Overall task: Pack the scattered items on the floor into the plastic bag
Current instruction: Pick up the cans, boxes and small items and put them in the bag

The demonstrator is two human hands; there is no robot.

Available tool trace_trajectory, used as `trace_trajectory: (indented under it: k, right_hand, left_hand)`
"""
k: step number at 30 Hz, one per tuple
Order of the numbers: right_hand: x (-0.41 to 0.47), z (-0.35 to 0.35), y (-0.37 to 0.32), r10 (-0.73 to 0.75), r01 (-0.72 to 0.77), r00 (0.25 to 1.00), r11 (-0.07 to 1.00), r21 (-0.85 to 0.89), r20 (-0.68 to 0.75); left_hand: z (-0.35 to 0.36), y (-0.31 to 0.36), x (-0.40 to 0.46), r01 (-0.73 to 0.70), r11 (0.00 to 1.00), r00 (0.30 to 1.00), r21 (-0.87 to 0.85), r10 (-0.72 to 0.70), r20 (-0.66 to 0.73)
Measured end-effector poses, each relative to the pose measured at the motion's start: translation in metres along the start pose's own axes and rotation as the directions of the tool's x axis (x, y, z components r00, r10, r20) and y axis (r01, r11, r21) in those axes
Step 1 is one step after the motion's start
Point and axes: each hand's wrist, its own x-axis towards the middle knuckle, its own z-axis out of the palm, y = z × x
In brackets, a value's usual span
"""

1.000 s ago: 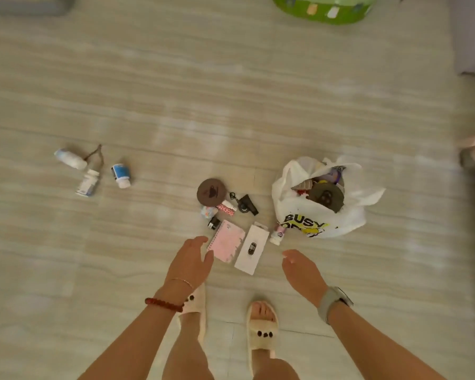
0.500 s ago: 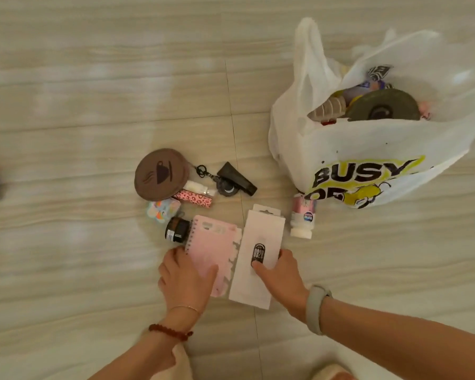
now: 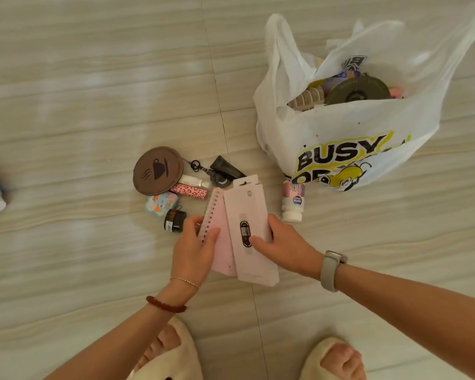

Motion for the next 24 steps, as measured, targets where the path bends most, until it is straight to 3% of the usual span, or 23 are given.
trace_trajectory:
  k: [3, 6, 8, 10, 12, 13, 15, 17, 20, 22, 24]
  right_hand:
    - [-0.005, -0.034, -0.009, -0.187, 0.177, 0.98, 0.974, -0.141, -0.066]
    - [-0.012, -0.07, -0.026, -0.331, 0.3, 0.899, 0.943, -0.148, -0.287]
    - [-0.018, -0.097, -0.043, -0.399, 0.409, 0.762, 0.907, -0.1, -0.51]
    - [-0.019, -0.128, -0.065, -0.398, 0.494, 0.547, 0.864, -0.1, -0.736]
    - [-0.014, -0.161, -0.083, -0.374, 0.503, 0.358, 0.849, -0.161, -0.855]
    - [-0.009, -0.176, -0.091, -0.372, 0.477, 0.311, 0.857, -0.195, -0.875]
    - [0.005, -0.2, -0.094, -0.405, 0.356, 0.336, 0.89, -0.284, -0.85]
    - [0.019, -0.215, -0.085, -0.449, 0.133, 0.476, 0.886, -0.443, -0.756]
    - [0.031, -0.219, -0.069, -0.427, -0.203, 0.705, 0.644, -0.738, -0.566]
    - [0.031, -0.22, -0.066, -0.384, -0.292, 0.78, 0.473, -0.831, -0.494]
    - [0.027, -0.226, -0.064, -0.384, -0.313, 0.807, 0.366, -0.876, -0.448]
  left_hand:
    - [-0.014, 0.011, 0.001, -0.161, 0.985, 0.985, -0.065, 0.157, -0.069]
    - [-0.026, 0.033, 0.007, -0.285, 0.946, 0.948, -0.156, 0.254, -0.193]
    - [-0.03, 0.055, 0.017, -0.359, 0.902, 0.92, -0.239, 0.3, -0.251]
    - [-0.034, 0.08, 0.028, -0.434, 0.849, 0.887, -0.302, 0.344, -0.307]
    - [-0.036, 0.102, 0.036, -0.488, 0.813, 0.858, -0.319, 0.378, -0.348]
    - [-0.036, 0.112, 0.039, -0.507, 0.797, 0.847, -0.327, 0.39, -0.362]
    - [-0.034, 0.126, 0.042, -0.542, 0.766, 0.828, -0.345, 0.418, -0.374]
    - [-0.034, 0.139, 0.042, -0.562, 0.743, 0.819, -0.364, 0.437, -0.373]
    - [-0.033, 0.155, 0.046, -0.584, 0.709, 0.809, -0.394, 0.473, -0.349]
    - [-0.031, 0.168, 0.05, -0.608, 0.694, 0.793, -0.387, 0.508, -0.336]
    - [-0.029, 0.186, 0.053, -0.632, 0.678, 0.775, -0.375, 0.543, -0.323]
